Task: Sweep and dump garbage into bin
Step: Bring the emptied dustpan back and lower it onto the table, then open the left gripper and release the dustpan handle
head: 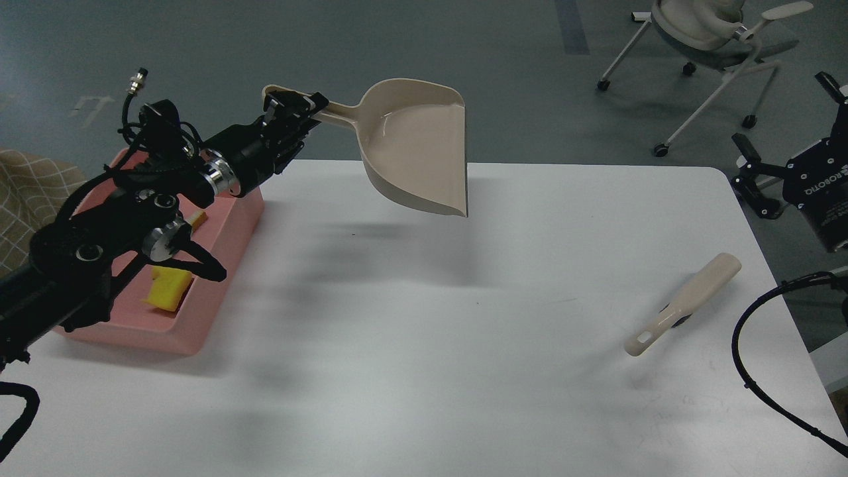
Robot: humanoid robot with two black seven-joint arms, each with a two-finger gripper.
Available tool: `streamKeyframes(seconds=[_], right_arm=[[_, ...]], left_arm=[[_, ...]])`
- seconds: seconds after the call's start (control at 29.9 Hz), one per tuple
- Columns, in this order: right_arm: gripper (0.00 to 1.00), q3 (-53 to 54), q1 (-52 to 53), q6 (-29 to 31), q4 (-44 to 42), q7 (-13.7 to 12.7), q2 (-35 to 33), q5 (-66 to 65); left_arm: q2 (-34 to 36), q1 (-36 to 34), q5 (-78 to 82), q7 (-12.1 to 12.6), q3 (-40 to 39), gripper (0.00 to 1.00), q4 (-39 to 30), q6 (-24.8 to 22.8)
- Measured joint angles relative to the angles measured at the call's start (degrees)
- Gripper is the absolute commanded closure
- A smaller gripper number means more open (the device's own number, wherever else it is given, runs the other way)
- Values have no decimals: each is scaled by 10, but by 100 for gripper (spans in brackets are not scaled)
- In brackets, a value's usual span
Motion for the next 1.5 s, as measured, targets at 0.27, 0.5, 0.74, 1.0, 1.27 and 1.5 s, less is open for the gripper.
streamKeyframes(seconds=[0.27, 0.5, 0.74, 1.0, 1.27, 1.5], right_arm=[[0, -1, -7, 0, -2, 0, 2, 0], [0, -1, -8, 0, -2, 0, 2, 0], [0, -1, -17, 0, -1, 0, 2, 0], [0, -1, -19, 0, 0, 0, 3, 0], [0, 0, -15, 0, -6, 0, 1, 0], [0, -2, 9, 0, -19, 0, -2, -4]], left_arm=[[-45, 30, 6, -2, 53, 90, -9, 53], [-90, 82, 55, -2, 55, 90, -10, 77], [-97, 113, 68, -2, 53, 90, -9, 104], [-89, 123, 68, -6, 54, 89, -8, 108], [-77, 134, 68, -6, 52, 88, -9, 111], [-60, 133, 69, -5, 52, 85, -12, 113]])
